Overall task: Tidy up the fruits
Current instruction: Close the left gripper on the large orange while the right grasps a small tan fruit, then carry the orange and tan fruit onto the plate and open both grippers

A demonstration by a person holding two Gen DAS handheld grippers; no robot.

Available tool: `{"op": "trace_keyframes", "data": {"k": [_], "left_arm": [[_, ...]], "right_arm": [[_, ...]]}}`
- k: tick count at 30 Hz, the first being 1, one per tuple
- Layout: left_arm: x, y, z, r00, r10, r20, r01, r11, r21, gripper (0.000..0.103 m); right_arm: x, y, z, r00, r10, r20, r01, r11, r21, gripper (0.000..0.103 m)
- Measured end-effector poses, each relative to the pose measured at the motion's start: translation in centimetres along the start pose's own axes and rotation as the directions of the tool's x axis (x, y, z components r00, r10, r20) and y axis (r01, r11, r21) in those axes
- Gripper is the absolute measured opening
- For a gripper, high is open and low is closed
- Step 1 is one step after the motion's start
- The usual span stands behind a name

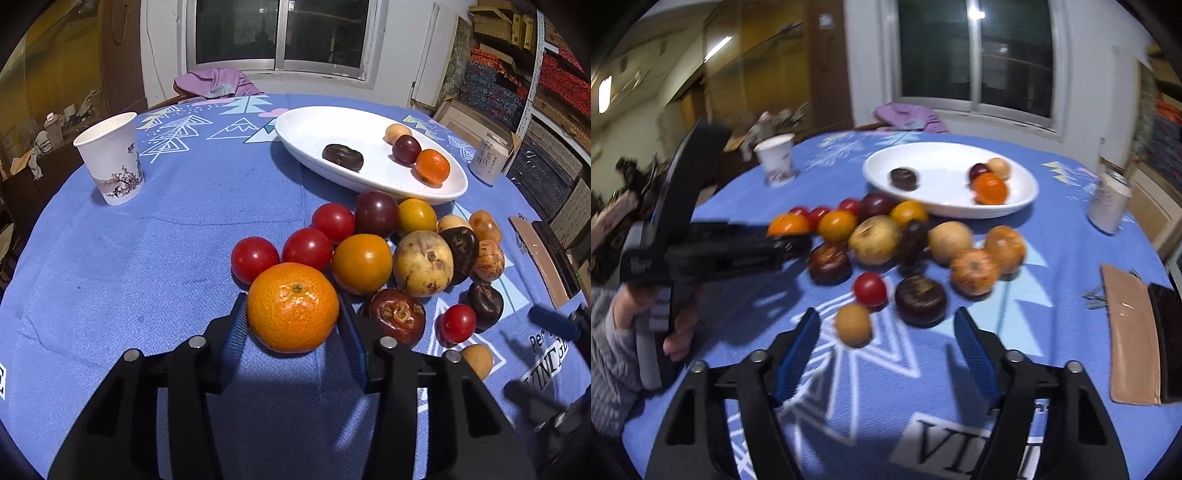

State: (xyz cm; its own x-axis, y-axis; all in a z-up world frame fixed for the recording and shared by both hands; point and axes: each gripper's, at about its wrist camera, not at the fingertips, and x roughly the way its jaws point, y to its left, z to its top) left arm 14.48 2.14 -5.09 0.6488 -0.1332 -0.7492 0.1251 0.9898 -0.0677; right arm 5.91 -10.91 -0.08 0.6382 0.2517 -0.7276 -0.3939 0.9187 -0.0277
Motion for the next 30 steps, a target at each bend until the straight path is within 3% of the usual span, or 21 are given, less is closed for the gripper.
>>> {"op": "trace_keyframes", "data": {"k": [1, 4, 12, 19, 30], "left_arm": [[0.0, 0.0, 0.0, 1.0, 0.001, 0.0, -0.001, 1.0, 0.001, 0.047], [0.0, 0.0, 0.0, 1.0, 0.005, -0.001, -0.005, 1.0, 0.003, 0.047], [0.0, 0.0, -0.1, 1.0, 0.012, -0.002, -0.012, 1.0, 0.005, 0.047], [0.0, 0.2, -0.1, 1.0, 0.0, -0.001, 0.0, 1.0, -0.007, 0.047], [-0.4, 0.6, -0.2, 0.999, -0.03, 0.011, 0.03, 0.999, -0.033, 0.047]], "right_arm": [[0.3, 0.5, 0.0, 1.0, 0.012, -0.013, -0.012, 1.0, -0.016, 0.057], [1.1, 1.0, 0.1, 0.998, 0.044, -0.053, -0.045, 0.999, -0.018, 0.049], [2.6, 0.4, 0.5, 0.993, 0.072, -0.097, -0.067, 0.996, 0.058, 0.035], [2.7, 0.0, 0.5, 0.993, 0.073, -0.097, -0.065, 0.994, 0.086, 0.028], [2.4, -0.4, 0.5, 0.995, 0.066, -0.075, -0.059, 0.995, 0.084, 0.027]]}}
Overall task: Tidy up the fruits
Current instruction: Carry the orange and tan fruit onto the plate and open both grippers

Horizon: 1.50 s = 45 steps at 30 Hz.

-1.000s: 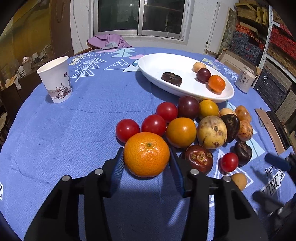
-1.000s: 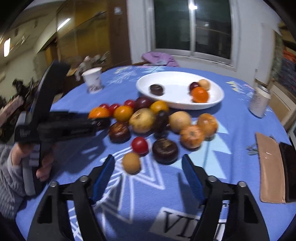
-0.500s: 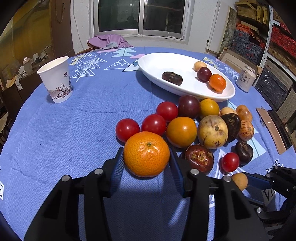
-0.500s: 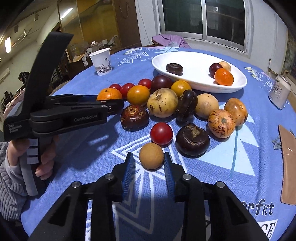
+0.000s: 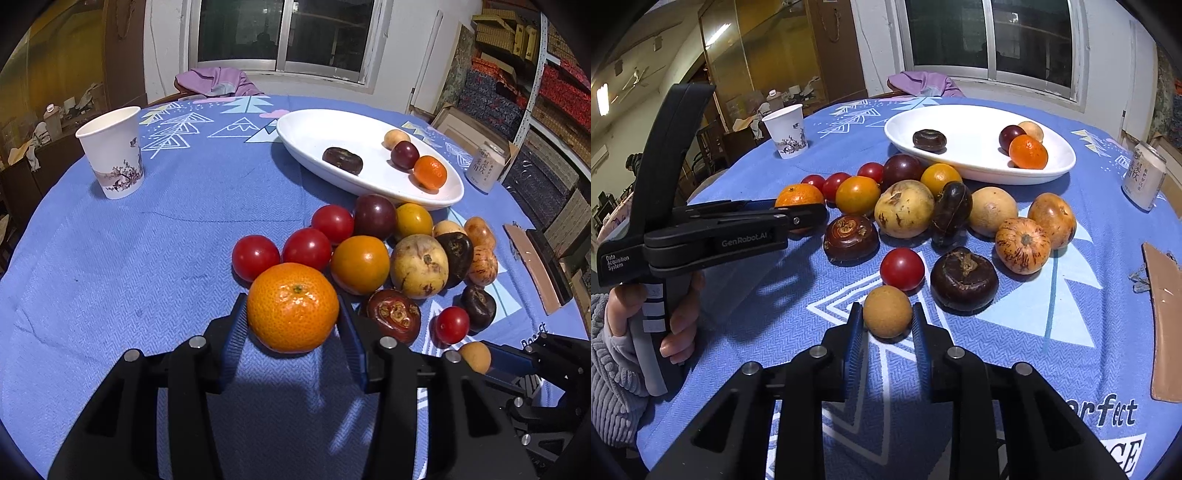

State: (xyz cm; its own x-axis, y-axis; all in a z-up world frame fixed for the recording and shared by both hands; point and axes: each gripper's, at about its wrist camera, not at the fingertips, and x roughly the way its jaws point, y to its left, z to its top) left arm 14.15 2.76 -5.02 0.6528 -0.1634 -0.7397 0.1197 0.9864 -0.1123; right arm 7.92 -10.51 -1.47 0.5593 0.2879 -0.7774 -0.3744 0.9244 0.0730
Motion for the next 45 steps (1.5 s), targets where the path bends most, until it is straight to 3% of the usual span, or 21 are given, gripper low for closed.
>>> {"op": "trace_keyframes", "data": {"k": [9, 15, 19, 24, 32, 38, 45], "left_arm": [[-1.0, -0.3, -0.2, 0.999, 0.009, 0.034, -0.009, 1.0, 0.01, 0.047], [-2.7, -0.4, 0.1, 0.997, 0.003, 0.077, -0.004, 1.0, 0.014, 0.047], [-3.5, -0.2, 2.4, 0.996, 0.007, 0.092, -0.007, 1.0, 0.005, 0.047], [-2.9, -0.1, 7.7, 0.993, 0.032, 0.114, -0.033, 0.999, 0.007, 0.047], [3.2, -1.4, 15.2, 0.998, 0.021, 0.054, -0.022, 1.0, 0.022, 0.047], [8.8, -3.0, 17.9, 1.0, -0.001, -0.012, 0.002, 0.999, 0.038, 0.047], [13.1, -3.8, 19.1, 0.998, -0.003, -0.059, 0.006, 0.999, 0.052, 0.047]], "right_arm": [[-0.7, 0.1, 0.0, 0.999, -0.012, 0.034, 0.013, 1.0, -0.011, 0.027], [-2.7, -0.8, 0.5, 0.993, -0.04, 0.114, 0.04, 0.999, 0.009, 0.027], [-4.0, -2.2, 2.9, 0.986, -0.068, 0.154, 0.065, 0.998, 0.023, 0.027], [-4.1, -3.8, 8.0, 0.98, -0.084, 0.179, 0.079, 0.996, 0.036, 0.027], [1.0, -5.8, 13.6, 0.988, -0.104, 0.115, 0.1, 0.994, 0.043, 0.027], [5.4, -7.9, 14.6, 0.994, -0.1, 0.041, 0.096, 0.992, 0.077, 0.027], [7.7, -9.4, 14.9, 0.996, -0.094, -0.003, 0.094, 0.99, 0.103, 0.027]]}}
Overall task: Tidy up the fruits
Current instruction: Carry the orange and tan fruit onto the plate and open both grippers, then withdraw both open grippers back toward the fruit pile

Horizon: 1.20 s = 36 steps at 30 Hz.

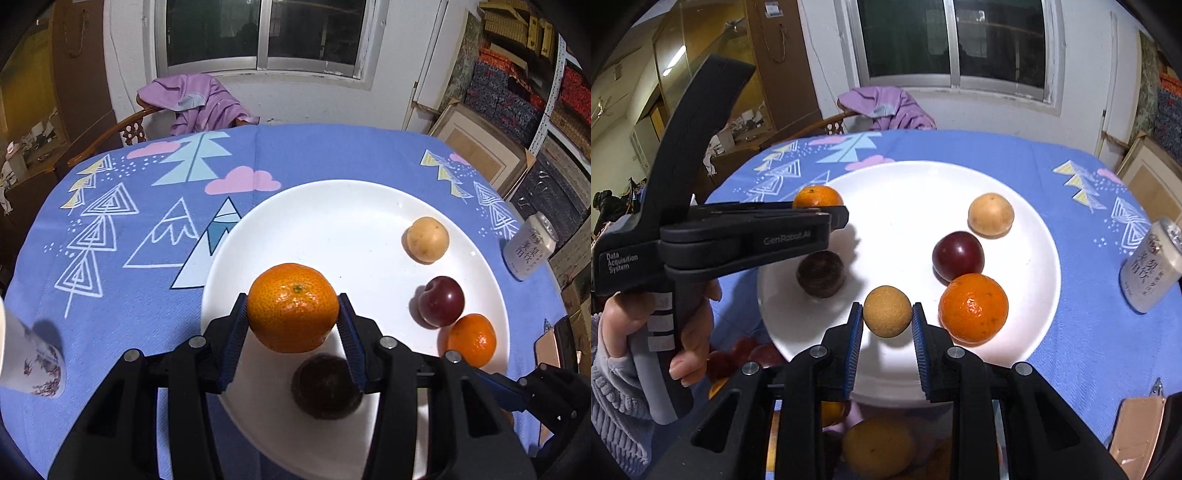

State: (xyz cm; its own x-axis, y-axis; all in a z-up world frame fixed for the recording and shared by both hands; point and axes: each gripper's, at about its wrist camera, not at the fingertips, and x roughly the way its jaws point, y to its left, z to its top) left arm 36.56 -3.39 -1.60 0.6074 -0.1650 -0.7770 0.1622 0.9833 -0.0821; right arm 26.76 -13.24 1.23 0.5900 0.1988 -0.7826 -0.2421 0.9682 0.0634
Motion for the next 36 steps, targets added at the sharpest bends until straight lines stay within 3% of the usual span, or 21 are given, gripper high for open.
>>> {"op": "trace_keyframes", "data": {"k": [2, 4, 6, 10, 14, 16, 19, 23, 29, 36], "left_arm": [[0.4, 0.0, 0.1, 1.0, 0.001, -0.004, -0.001, 1.0, 0.002, 0.047], [0.3, -0.1, -0.1, 1.0, 0.007, -0.013, -0.007, 1.0, 0.004, 0.047], [-0.2, 0.0, -0.3, 1.0, 0.012, -0.006, -0.012, 1.0, 0.004, 0.048], [-3.3, 0.7, -0.7, 0.999, 0.004, 0.033, -0.003, 1.0, -0.022, 0.058], [-7.7, 1.5, -1.9, 0.996, 0.011, 0.084, -0.008, 0.999, -0.037, 0.059], [-10.3, 2.2, -3.2, 0.994, 0.017, 0.112, -0.01, 0.998, -0.061, 0.065], [-13.8, 3.2, -6.4, 0.986, 0.035, 0.161, -0.02, 0.995, -0.097, 0.074], [-16.1, 3.6, -12.0, 0.982, 0.07, 0.176, -0.052, 0.993, -0.108, 0.074], [-15.3, 2.1, -19.5, 0.989, 0.071, 0.126, -0.063, 0.996, -0.069, 0.074], [-13.8, -1.0, -21.0, 0.993, 0.072, 0.092, -0.075, 0.997, 0.031, 0.076]], "right_arm": [[0.2, -0.1, -0.1, 1.0, 0.003, -0.002, -0.003, 1.0, 0.003, 0.028], [0.2, -0.1, -0.1, 1.0, -0.007, -0.003, 0.007, 1.0, -0.003, 0.039], [-0.1, -0.3, -0.2, 1.0, -0.02, 0.009, 0.02, 1.0, -0.006, 0.04], [-2.4, -0.6, -0.2, 0.999, -0.007, 0.047, 0.006, 1.0, 0.018, 0.04], [-6.4, -1.1, -1.4, 0.993, 0.007, 0.116, -0.015, 0.998, 0.064, 0.047], [-8.4, -1.4, -2.5, 0.987, -0.003, 0.159, -0.011, 0.996, 0.086, 0.056], [-10.8, -1.6, -4.7, 0.98, -0.021, 0.199, 0.003, 0.996, 0.095, 0.057], [-12.8, -1.7, -8.2, 0.975, -0.021, 0.22, -0.002, 0.995, 0.102, 0.057], [-13.3, -1.9, -12.4, 0.976, -0.062, 0.207, 0.039, 0.993, 0.109, 0.069], [-13.6, -2.0, -13.5, 0.972, -0.086, 0.221, 0.058, 0.989, 0.134, 0.079]]}}
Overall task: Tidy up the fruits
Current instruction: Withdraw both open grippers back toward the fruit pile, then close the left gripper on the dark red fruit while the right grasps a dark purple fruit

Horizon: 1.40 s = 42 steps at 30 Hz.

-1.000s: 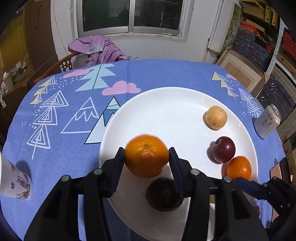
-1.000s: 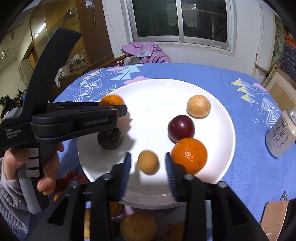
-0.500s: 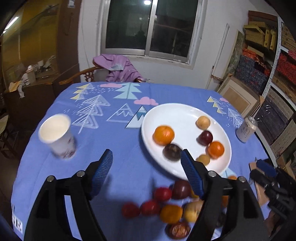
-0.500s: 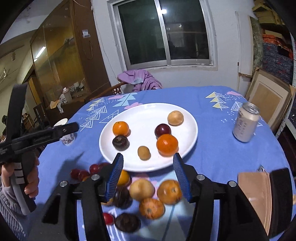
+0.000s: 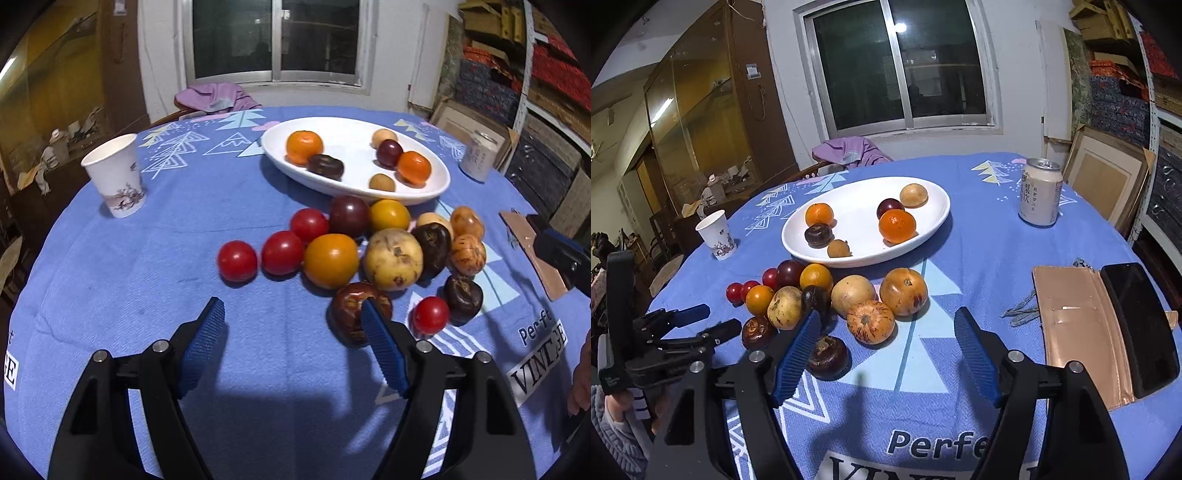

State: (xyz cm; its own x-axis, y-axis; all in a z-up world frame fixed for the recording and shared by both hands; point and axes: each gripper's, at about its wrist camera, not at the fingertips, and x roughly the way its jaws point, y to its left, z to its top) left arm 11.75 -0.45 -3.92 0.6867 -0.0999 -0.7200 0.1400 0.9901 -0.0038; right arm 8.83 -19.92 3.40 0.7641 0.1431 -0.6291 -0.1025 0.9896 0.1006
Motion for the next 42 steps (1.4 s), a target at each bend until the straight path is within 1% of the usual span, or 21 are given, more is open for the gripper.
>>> {"op": "trace_keyframes", "data": {"k": [1, 4, 8, 13, 15, 17, 19, 21, 23, 25, 26, 28, 29, 30, 32, 34, 36, 39, 42], "left_arm": [[0.1, -0.2, 0.2, 1.0, 0.007, 0.002, -0.007, 1.0, 0.01, 0.079], [0.7, -1.0, 0.4, 1.0, 0.028, 0.002, -0.028, 0.999, 0.033, 0.08], [1.2, -1.5, 0.9, 1.0, 0.015, -0.005, -0.015, 0.999, 0.042, 0.082], [1.8, -2.5, 0.9, 1.0, 0.009, -0.024, -0.007, 0.996, 0.085, 0.082], [1.9, -2.3, 0.8, 0.999, 0.01, -0.031, -0.008, 0.997, 0.077, 0.082], [2.0, -1.8, 0.7, 0.999, 0.003, -0.043, -0.001, 0.998, 0.056, 0.088], [2.0, -1.2, 0.5, 0.999, 0.006, -0.054, -0.004, 0.999, 0.039, 0.09], [1.8, -0.7, 0.2, 0.998, 0.029, -0.054, -0.027, 0.999, 0.041, 0.09], [1.1, 0.2, -0.1, 0.995, 0.089, -0.038, -0.087, 0.995, 0.039, 0.09], [0.5, 1.6, -0.4, 0.99, 0.136, -0.023, -0.136, 0.991, 0.008, 0.09], [0.4, 2.3, -0.4, 0.99, 0.141, -0.021, -0.142, 0.99, -0.015, 0.09], [0.3, 3.4, -0.5, 0.995, 0.094, -0.028, -0.096, 0.994, -0.059, 0.09], [0.4, 3.6, -0.4, 0.997, 0.073, -0.03, -0.075, 0.995, -0.067, 0.09], [0.4, 3.3, -0.4, 0.998, 0.06, -0.026, -0.061, 0.997, -0.052, 0.09], [0.4, 2.4, -0.4, 0.998, 0.059, -0.015, -0.059, 0.998, -0.006, 0.09], [0.2, 1.9, -0.4, 0.999, 0.044, -0.002, -0.044, 0.999, 0.012, 0.09], [0.5, 2.1, -0.2, 1.0, 0.025, -0.005, -0.025, 1.0, 0.0, 0.09], [1.4, 2.5, 0.2, 0.999, -0.001, -0.035, 0.0, 0.999, -0.036, 0.09], [1.9, 2.6, 0.3, 0.999, -0.008, -0.051, 0.005, 0.999, -0.05, 0.09]], "right_arm": [[0.0, 0.0, 0.0, 1.0, 0.003, -0.004, -0.003, 1.0, 0.0, 0.08], [0.1, 0.3, -0.2, 1.0, 0.015, -0.012, -0.015, 1.0, -0.005, 0.08], [0.1, 0.7, -0.2, 1.0, 0.017, -0.012, -0.017, 1.0, -0.017, 0.081], [0.1, 0.9, -0.2, 1.0, 0.018, -0.017, -0.019, 1.0, -0.023, 0.084], [0.2, 1.0, -0.3, 1.0, 0.02, -0.02, -0.02, 0.999, -0.025, 0.084], [0.2, 1.0, -0.3, 1.0, 0.018, -0.022, -0.019, 0.999, -0.027, 0.084], [0.3, 1.0, -0.3, 1.0, 0.017, -0.024, -0.018, 1.0, -0.025, 0.084], [0.4, 0.9, -0.3, 0.999, 0.017, -0.029, -0.018, 1.0, -0.019, 0.084], [0.5, 0.8, -0.3, 0.999, 0.017, -0.032, -0.018, 1.0, -0.014, 0.084], [0.5, 0.7, -0.3, 0.999, 0.022, -0.032, -0.023, 1.0, -0.01, 0.084], [0.5, 0.8, -0.3, 0.999, 0.025, -0.033, -0.026, 1.0, -0.011, 0.084], [0.6, 1.1, -0.4, 0.999, 0.027, -0.035, -0.028, 0.999, -0.023, 0.084], [0.6, 1.2, -0.5, 0.999, 0.027, -0.036, -0.028, 0.999, -0.031, 0.084], [0.7, 1.4, -0.6, 0.999, 0.026, -0.038, -0.027, 0.999, -0.042, 0.084], [0.8, 1.9, -0.8, 0.999, 0.024, -0.043, -0.027, 0.997, -0.067, 0.084], [0.9, 2.3, -1.0, 0.999, 0.024, -0.045, -0.027, 0.996, -0.085, 0.084], [1.1, 2.8, -1.3, 0.998, 0.026, -0.053, -0.031, 0.994, -0.104, 0.084], [1.6, 3.5, -1.8, 0.997, 0.025, -0.074, -0.035, 0.99, -0.14, 0.084], [2.1, 4.4, -2.3, 0.995, 0.021, -0.093, -0.038, 0.982, -0.185, 0.084]]}}
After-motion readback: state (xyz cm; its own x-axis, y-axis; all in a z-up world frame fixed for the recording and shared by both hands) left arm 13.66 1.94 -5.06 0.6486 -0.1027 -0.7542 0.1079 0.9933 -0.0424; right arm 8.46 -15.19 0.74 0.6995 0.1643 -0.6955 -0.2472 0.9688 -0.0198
